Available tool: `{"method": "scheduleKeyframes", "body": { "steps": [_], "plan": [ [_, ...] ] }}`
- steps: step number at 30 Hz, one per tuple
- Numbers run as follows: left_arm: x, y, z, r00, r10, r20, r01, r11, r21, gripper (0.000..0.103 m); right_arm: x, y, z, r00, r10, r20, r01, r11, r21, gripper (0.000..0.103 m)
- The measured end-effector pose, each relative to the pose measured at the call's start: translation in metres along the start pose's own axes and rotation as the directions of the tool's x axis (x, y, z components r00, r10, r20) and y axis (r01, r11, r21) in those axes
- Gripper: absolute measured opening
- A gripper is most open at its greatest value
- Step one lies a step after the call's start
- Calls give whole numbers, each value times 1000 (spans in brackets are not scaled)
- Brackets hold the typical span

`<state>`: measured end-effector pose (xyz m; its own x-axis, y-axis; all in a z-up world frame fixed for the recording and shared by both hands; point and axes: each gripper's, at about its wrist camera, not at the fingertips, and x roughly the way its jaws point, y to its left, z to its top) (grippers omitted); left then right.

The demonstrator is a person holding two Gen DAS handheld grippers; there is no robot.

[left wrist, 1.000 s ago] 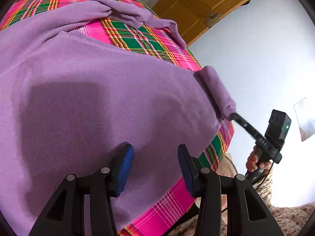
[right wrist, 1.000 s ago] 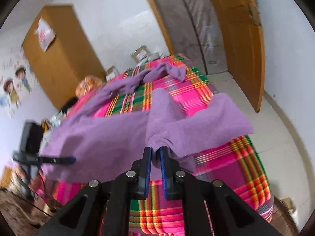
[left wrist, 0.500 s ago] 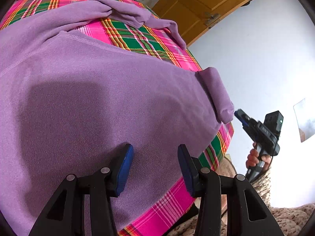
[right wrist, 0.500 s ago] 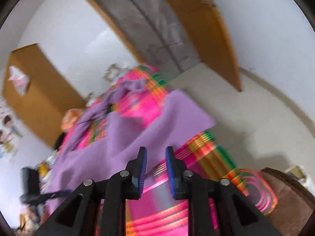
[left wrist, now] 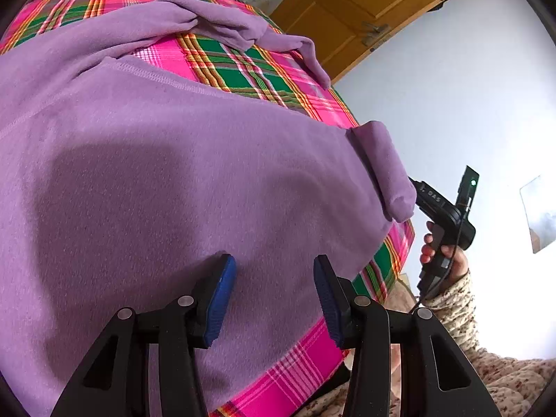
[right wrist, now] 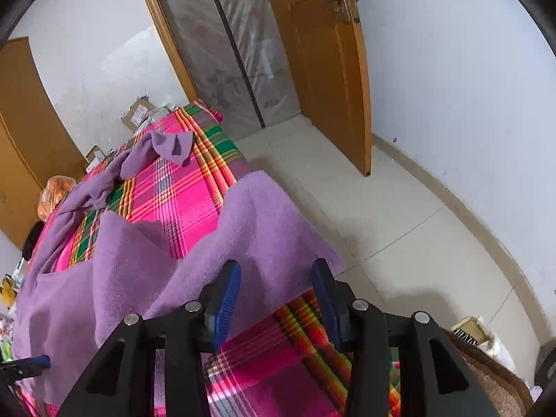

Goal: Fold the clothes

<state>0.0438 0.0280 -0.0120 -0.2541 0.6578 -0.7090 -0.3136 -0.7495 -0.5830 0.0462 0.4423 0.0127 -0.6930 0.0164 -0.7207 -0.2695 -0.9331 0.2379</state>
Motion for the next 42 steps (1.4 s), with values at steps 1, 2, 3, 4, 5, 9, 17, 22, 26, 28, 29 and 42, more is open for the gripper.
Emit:
{"method": "scheduleKeyframes", "body": {
  "steps": [1, 2, 3, 4, 5, 9, 17, 22, 26, 28, 29, 42],
  "plan": [
    [0, 0, 0, 1000, 0, 1, 0, 1000, -2, 49, 1, 3, 0, 1000, -10, -2, 10, 1000, -17, 37],
    [0, 1, 1, 1000, 0, 2, 0, 1000, -3, 49, 3, 7, 0, 1000, -30, -3, 30, 999, -42, 22],
    [1, 1, 1, 1000, 1, 3, -1, 1000, -4, 49, 4, 10, 0, 999, -50, -3, 50, 996, -67, 11],
    [1, 0, 2, 1000, 2, 4, -2, 1000, -5, 49, 5, 12, 0, 998, -58, -3, 58, 995, -83, 7],
    [2, 0, 2, 1000, 4, 4, -4, 1000, -4, 49, 5, 12, 0, 999, -53, -3, 52, 995, -86, 3],
    [2, -1, 3, 1000, 6, 5, -6, 1000, -7, 49, 2, 5, 2, 999, -37, 11, 38, 997, -73, 2],
    [4, -1, 4, 1000, 8, 5, -8, 1000, -17, 49, -16, -29, 26, 983, -141, 114, 140, 990, 11, 2],
    [4, -1, 5, 1000, 7, 8, -7, 1000, -23, 49, -22, -49, 39, 956, -247, 159, 238, 968, 73, 2],
    [5, 0, 6, 1000, 3, 12, -3, 1000, -28, 49, -22, -66, 41, 941, -295, 167, 278, 954, 115, 2],
    [5, -1, 7, 1000, 4, 13, -3, 1000, -29, 49, -21, -71, 42, 934, -313, 170, 296, 948, 119, 2],
    [5, -1, 7, 1000, 4, 13, -4, 1000, -29, 49, -20, -73, 43, 929, -328, 172, 311, 943, 122, 2],
    [4, -1, 6, 1000, 1, 17, 0, 999, -32, 49, -14, -99, 49, 904, -415, 105, 388, 898, 208, 3]
  ]
}}
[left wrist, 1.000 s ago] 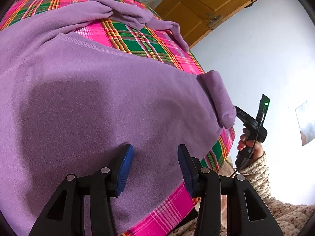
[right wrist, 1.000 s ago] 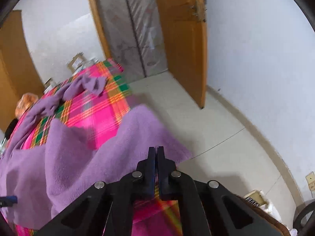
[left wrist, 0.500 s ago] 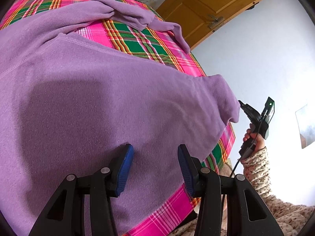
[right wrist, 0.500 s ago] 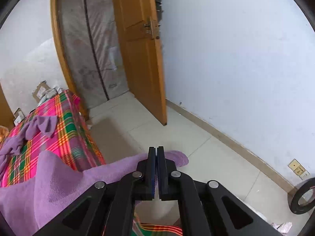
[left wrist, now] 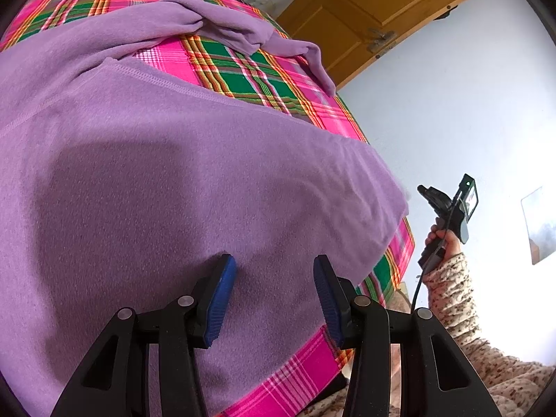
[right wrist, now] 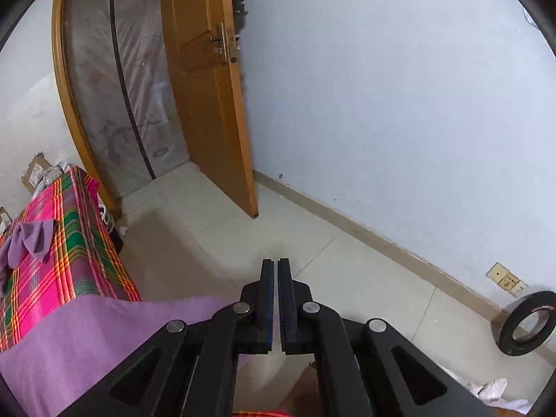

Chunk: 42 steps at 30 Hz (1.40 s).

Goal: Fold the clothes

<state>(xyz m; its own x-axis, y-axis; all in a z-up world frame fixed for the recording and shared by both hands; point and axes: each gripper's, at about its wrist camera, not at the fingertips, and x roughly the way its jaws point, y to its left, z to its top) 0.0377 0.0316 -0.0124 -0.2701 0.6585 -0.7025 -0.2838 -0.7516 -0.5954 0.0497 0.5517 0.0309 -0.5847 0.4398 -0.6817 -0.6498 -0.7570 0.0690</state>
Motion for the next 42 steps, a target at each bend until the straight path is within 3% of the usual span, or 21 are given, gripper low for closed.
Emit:
{"method": "scheduleKeyframes", "body": {
  "steps": [5, 10, 12, 17, 19, 21, 24, 29, 32, 34, 39, 42],
  "plan": [
    [-2, 2, -3, 1000, -6, 0, 6, 1000, -6, 49, -23, 25, -16, 988, 153, -11, -154, 986, -63, 11],
    [-13, 9, -16, 1000, -21, 13, 21, 999, -26, 49, -46, 64, -51, 950, 305, -67, -312, 936, -163, 22],
    [-19, 12, -22, 1000, -25, 18, 26, 999, -32, 49, -53, 78, -66, 945, 315, -94, -328, 920, -215, 23],
    [-38, 25, -40, 999, -24, 42, 26, 998, -56, 49, -76, 101, -90, 957, 274, -97, -290, 908, -303, 25],
    [-47, 30, -48, 998, -13, 58, 17, 998, -66, 49, -92, 114, -97, 949, 305, -85, -316, 890, -330, 30],
    [-57, 35, -55, 997, 4, 77, 2, 997, -75, 49, -108, 132, -111, 930, 358, -85, -362, 851, -381, 33],
    [-75, 49, -67, 993, 46, 111, -34, 994, -103, 49, -125, 169, -138, 893, 427, -143, -439, 757, -484, 35],
    [-113, 81, -88, 976, 109, 187, -70, 976, -205, 49, -147, 214, -180, 882, 436, -178, -436, 614, -658, 35],
    [-137, 104, -102, 962, 143, 232, -78, 960, -268, 49, -158, 229, -195, 852, 477, -214, -479, 546, -688, 35],
    [-152, 118, -111, 954, 141, 266, -56, 950, -307, 49, -168, 237, -204, 838, 492, -235, -499, 517, -696, 35],
    [-172, 135, -116, 936, 200, 291, -87, 929, -361, 49, -189, 259, -210, 803, 526, -278, -543, 456, -705, 35],
    [-187, 143, -113, 923, 224, 312, -95, 920, -381, 49, -207, 275, -192, 776, 571, -267, -557, 424, -714, 35]
  ]
}}
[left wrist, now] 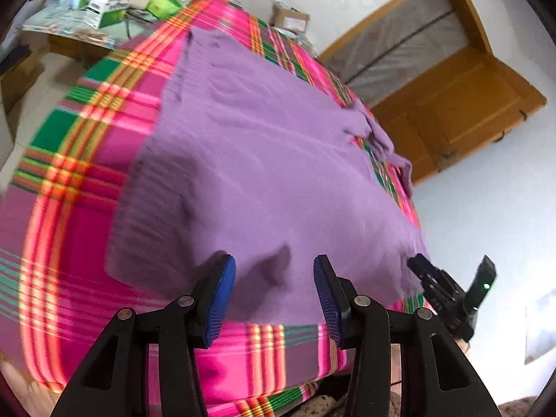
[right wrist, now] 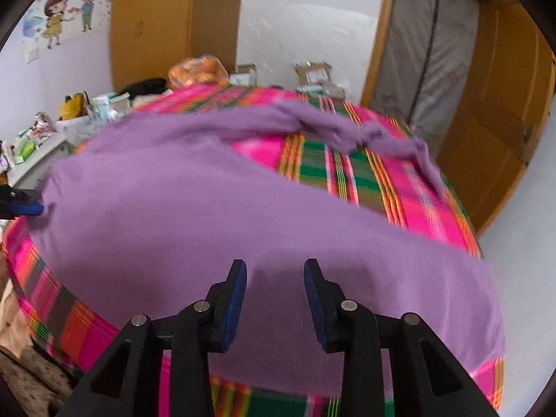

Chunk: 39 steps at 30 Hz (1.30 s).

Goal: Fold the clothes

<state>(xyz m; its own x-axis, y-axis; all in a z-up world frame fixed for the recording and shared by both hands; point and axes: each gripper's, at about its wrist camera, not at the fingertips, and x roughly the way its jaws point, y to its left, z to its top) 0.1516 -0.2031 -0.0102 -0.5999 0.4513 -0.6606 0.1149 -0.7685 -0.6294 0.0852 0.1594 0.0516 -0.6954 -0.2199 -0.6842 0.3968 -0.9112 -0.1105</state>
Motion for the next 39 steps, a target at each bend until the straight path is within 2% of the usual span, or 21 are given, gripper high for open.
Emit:
{"method": "scheduleKeyframes", "body": {
  "steps": [3, 9, 14, 18, 21, 23, 28, 32, 34, 39],
  "plan": [
    [-11, -2, 19, 999, 12, 34, -12, 1000, 19, 49, -10, -4, 38, 998, 43, 50, -43, 999, -14, 35],
    [-35, -24, 80, 991, 52, 123, -64, 993, 96, 49, -26, -1, 126, 985, 75, 158, -61, 994, -91, 35],
    [-46, -36, 141, 974, 115, 194, -145, 979, 146, 49, -13, 4, 190, 980, 110, 166, -86, 986, -144, 35],
    [-31, -37, 183, 961, 186, 205, -223, 959, 177, 49, 30, 5, 230, 976, 203, 82, -189, 971, -150, 35],
    [-10, -32, 205, 955, 244, 170, -275, 941, 197, 49, 78, 8, 249, 969, 245, -6, -244, 960, -137, 35],
    [10, -30, 217, 957, 260, 126, -282, 935, 214, 49, 109, 14, 257, 960, 272, -72, -280, 948, -152, 35],
    [60, -17, 241, 947, 321, 30, -316, 908, 276, 49, 190, 41, 254, 931, 276, -241, -331, 916, -229, 37],
    [88, -8, 249, 921, 389, -9, -368, 879, 302, 49, 239, 52, 246, 913, 262, -311, -347, 901, -259, 39],
    [98, -6, 251, 916, 401, -25, -372, 871, 320, 49, 260, 54, 244, 898, 280, -339, -372, 895, -246, 40],
    [120, -2, 252, 891, 450, -56, -400, 839, 369, 49, 295, 57, 240, 866, 296, -404, -412, 879, -238, 46]
  ]
}}
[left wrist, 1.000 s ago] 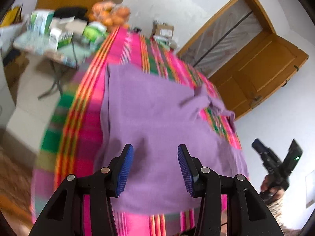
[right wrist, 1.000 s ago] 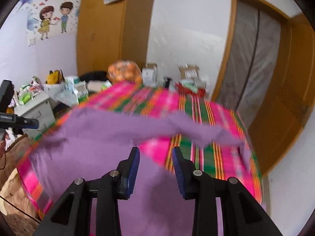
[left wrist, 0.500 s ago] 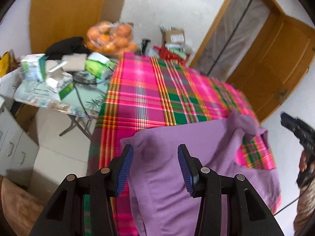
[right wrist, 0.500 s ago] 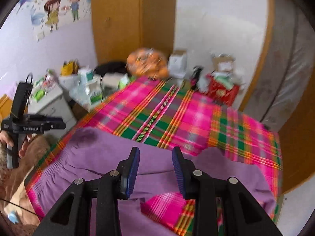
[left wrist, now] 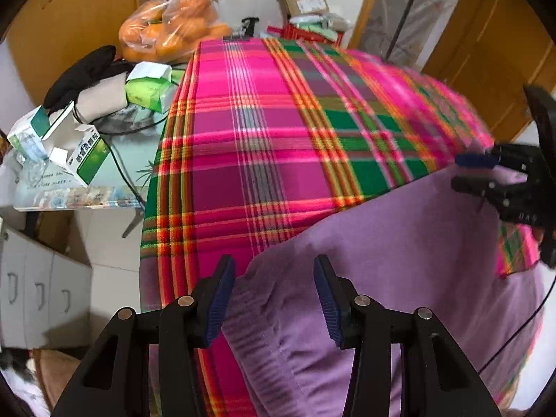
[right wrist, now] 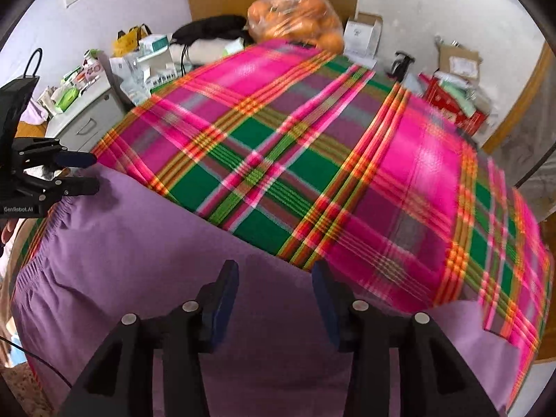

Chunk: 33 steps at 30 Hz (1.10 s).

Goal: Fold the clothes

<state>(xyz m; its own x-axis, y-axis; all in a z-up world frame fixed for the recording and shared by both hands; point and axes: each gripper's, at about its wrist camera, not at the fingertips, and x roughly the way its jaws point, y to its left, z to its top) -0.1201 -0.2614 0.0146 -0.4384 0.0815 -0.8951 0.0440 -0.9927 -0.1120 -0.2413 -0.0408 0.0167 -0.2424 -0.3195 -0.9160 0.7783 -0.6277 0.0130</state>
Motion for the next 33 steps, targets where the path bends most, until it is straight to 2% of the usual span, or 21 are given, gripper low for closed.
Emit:
{"method": "scheduleKeyframes", "body": {
  "steps": [3, 10, 12, 15, 17, 19, 20, 24, 28, 30, 33],
  "plan": [
    [10, -1, 1, 1000, 14, -20, -14, 1000, 17, 49, 8, -2, 1, 1000, 11, -6, -11, 1000, -9, 49],
    [14, -1, 2, 1000, 17, -9, -16, 1000, 11, 49, 10, 3, -2, 1000, 13, 8, -13, 1000, -27, 54],
    [14, 0, 1, 1000, 10, -5, -10, 1000, -1, 49, 9, 6, -3, 1000, 15, 8, -15, 999, -32, 49],
    [12, 0, -1, 1000, 19, 6, -19, 1000, -5, 43, 6, 13, -6, 999, 34, -11, -35, 997, -76, 20],
    [12, -1, -2, 1000, 23, 10, -23, 1000, 1, 25, 4, 18, -7, 998, 50, -31, -52, 994, -97, 5],
    [11, -2, -2, 1000, -2, 6, 2, 1000, 8, 11, 2, 25, -10, 1000, 12, -25, -15, 992, -127, 4],
    [10, -2, -2, 1000, -8, 10, 8, 1000, 7, 10, -1, 27, -11, 1000, -2, -15, 0, 991, -135, 4],
    [3, 5, -3, 998, -38, 48, 41, 998, -51, 8, -20, 33, -15, 997, -37, 69, 45, 991, -124, 4],
    [-12, 14, -3, 993, -49, 104, 60, 993, -104, 7, -42, 38, -5, 982, -59, 177, 79, 991, -109, 4],
    [-17, 17, -1, 992, -36, 122, 50, 992, -115, 7, -41, 40, 6, 977, -84, 197, 106, 989, -102, 4],
    [-12, 26, 2, 993, -35, 115, 53, 986, -158, 7, -21, 37, 20, 980, -102, 170, 116, 990, -76, 4]
  ]
}}
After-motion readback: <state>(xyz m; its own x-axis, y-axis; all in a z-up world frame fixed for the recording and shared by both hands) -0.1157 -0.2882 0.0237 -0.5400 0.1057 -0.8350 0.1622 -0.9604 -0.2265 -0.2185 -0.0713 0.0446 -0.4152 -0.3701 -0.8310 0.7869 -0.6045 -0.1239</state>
